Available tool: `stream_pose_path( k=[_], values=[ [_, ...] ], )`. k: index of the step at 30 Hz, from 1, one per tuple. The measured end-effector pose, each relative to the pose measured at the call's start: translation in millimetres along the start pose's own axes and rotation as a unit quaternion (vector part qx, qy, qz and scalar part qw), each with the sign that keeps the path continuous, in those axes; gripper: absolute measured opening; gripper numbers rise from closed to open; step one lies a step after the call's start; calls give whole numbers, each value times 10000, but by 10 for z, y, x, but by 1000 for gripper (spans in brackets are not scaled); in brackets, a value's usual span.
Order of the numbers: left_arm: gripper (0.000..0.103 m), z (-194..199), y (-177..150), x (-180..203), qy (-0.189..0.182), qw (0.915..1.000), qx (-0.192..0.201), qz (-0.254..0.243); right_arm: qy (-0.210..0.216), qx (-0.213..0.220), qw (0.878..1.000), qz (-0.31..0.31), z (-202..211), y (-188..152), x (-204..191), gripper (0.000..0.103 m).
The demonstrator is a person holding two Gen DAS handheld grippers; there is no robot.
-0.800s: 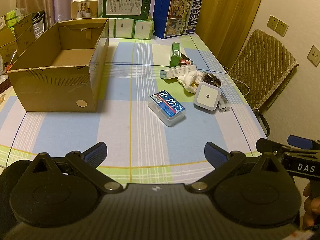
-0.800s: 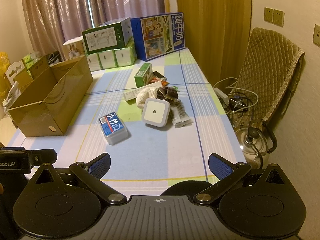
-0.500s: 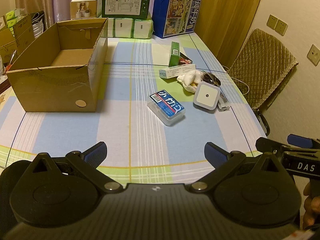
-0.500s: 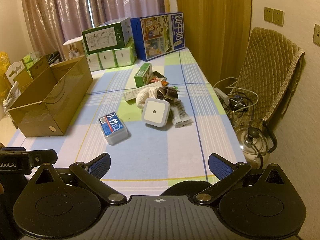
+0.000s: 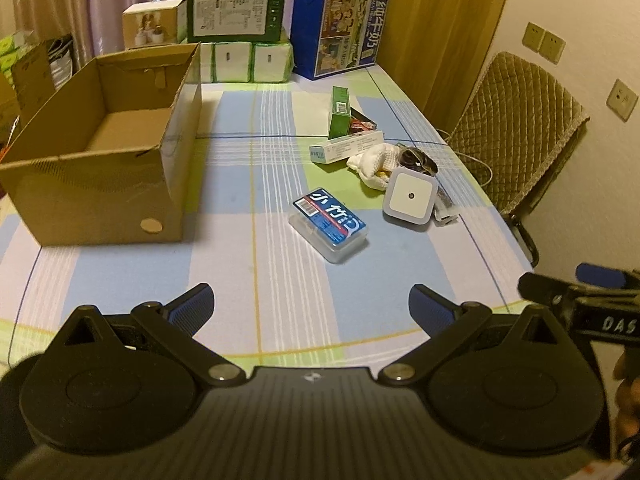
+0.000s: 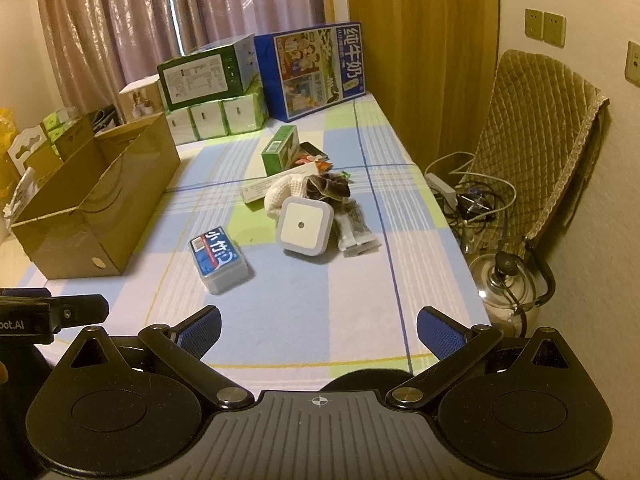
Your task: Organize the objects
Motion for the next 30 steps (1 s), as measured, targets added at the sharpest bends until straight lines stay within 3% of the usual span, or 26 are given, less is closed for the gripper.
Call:
stream_pose_path(
  k=[9,17,21,24,30],
  values=[
    [102,-347,191,80,-168,9947,184,-993,-94,39,9999,117,-177,186,115,101],
    [98,-858,334,244,-431,9811,307,-1861,-56,-91,9999,113,-532,288,148,101],
    [94,-1148,344,306,-475,9714,155,-2321,53,-185,9998,-39,-745,371,167,88],
    [94,-1334,334,376,-500,9622,135,-2674,50,-210,9997,-125,-900,421,188,86],
    [94,-1662,370,447,-660,9541,14,-2921,1,-328,9992,-215,-1168,451,227,85]
  ],
)
Point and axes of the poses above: each gripper's, at about its wrist camera, not at the fingertips, and z roughly against the way its jaws point, x to its right, y to its top, the point moved 5 cm from there along -z, roughly the way its jaws point, and after that the axes turned 7 degrees about y, right-handed, at the moved point
